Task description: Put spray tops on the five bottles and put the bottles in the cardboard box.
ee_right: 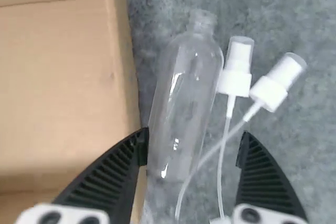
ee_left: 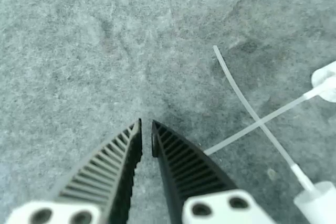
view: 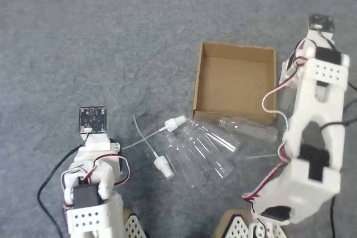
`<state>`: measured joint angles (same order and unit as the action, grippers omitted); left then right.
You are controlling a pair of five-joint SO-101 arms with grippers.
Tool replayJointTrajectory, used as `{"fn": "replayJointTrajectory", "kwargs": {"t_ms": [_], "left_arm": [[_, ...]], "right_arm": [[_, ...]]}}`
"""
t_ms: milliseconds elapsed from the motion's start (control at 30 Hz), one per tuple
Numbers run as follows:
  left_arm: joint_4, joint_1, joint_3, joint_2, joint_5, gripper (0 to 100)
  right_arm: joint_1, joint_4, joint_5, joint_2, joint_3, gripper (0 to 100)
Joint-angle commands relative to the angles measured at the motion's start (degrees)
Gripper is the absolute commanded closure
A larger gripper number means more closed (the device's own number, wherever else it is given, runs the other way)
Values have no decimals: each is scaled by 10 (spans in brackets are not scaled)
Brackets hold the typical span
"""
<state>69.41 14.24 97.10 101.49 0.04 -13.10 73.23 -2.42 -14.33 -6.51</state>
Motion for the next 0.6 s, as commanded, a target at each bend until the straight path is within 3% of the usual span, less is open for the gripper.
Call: {"fn": "replayJointTrajectory", "kwargs": {"t_ms": [0,433,567], "left_arm": [[4,2,-5,7,-4,976],[4,2,-5,7,-4,976],[4,2,-5,7,-4,976]], "right_arm": [[-7,-5,20,-37,-76,767],[-18,-1,21,-155,-109,772],[-20,-4,19,-164,-111,868]]}}
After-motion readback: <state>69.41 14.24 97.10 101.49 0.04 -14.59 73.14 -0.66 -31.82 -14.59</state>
